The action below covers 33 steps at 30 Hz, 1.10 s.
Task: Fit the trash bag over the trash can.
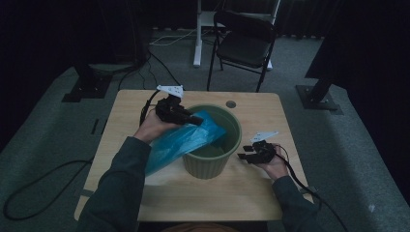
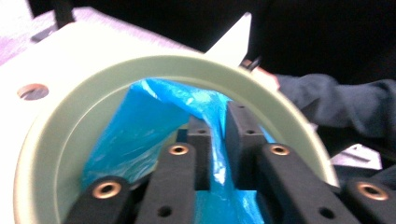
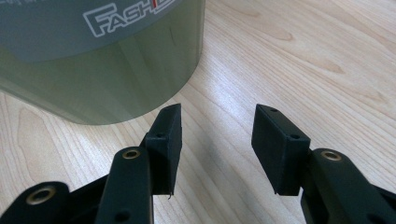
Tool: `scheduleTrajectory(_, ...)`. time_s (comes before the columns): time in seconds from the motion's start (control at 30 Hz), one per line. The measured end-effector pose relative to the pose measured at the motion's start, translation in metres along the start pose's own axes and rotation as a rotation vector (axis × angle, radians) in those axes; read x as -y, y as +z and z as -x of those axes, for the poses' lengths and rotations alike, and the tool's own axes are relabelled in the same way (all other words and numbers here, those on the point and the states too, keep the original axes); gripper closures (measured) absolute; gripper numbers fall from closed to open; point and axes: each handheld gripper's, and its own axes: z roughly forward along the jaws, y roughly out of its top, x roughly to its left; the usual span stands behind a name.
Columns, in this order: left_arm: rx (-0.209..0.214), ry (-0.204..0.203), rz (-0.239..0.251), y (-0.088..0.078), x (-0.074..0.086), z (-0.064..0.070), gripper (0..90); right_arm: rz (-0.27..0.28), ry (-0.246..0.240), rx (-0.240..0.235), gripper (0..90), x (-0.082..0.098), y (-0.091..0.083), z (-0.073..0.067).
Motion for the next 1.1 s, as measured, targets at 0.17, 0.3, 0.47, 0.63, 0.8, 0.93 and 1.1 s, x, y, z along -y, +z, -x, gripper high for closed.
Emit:
scheduleTrajectory(0.17, -0.045, -0.004, 0.009, -0.003, 0.001, 0.000, 62.4, 0.000, 0.004, -0.001, 52.1, 0.001, -0.001, 0.001)
scheduleTrajectory(0.3, -0.071, -0.003, 0.055, -0.014, 0.001, 0.002, 56.7, -0.002, 0.003, -0.003, 51.7, 0.000, 0.000, 0.000)
scheduleTrajectory(0.47, -0.113, -0.006, 0.085, -0.024, 0.004, 0.004, 51.5, -0.005, 0.004, -0.008, 51.3, 0.000, 0.000, 0.000)
scheduleTrajectory(0.63, -0.132, 0.010, 0.137, -0.039, 0.007, 0.012, 50.5, -0.009, 0.004, -0.009, 51.1, 0.000, 0.000, 0.000)
scheduleTrajectory(0.8, -0.152, 0.035, 0.144, -0.055, 0.017, 0.025, 52.7, -0.006, 0.005, -0.005, 51.1, 0.001, -0.001, 0.000)
scheduleTrajectory(0.93, -0.187, 0.025, 0.136, -0.064, 0.033, 0.029, 52.8, -0.003, 0.008, 0.000, 53.1, 0.000, -0.001, 0.000)
scheduleTrajectory(1.1, -0.253, 0.013, 0.136, -0.074, 0.054, 0.033, 52.2, -0.008, -0.001, 0.000, 65.7, -0.004, -0.005, -0.004)
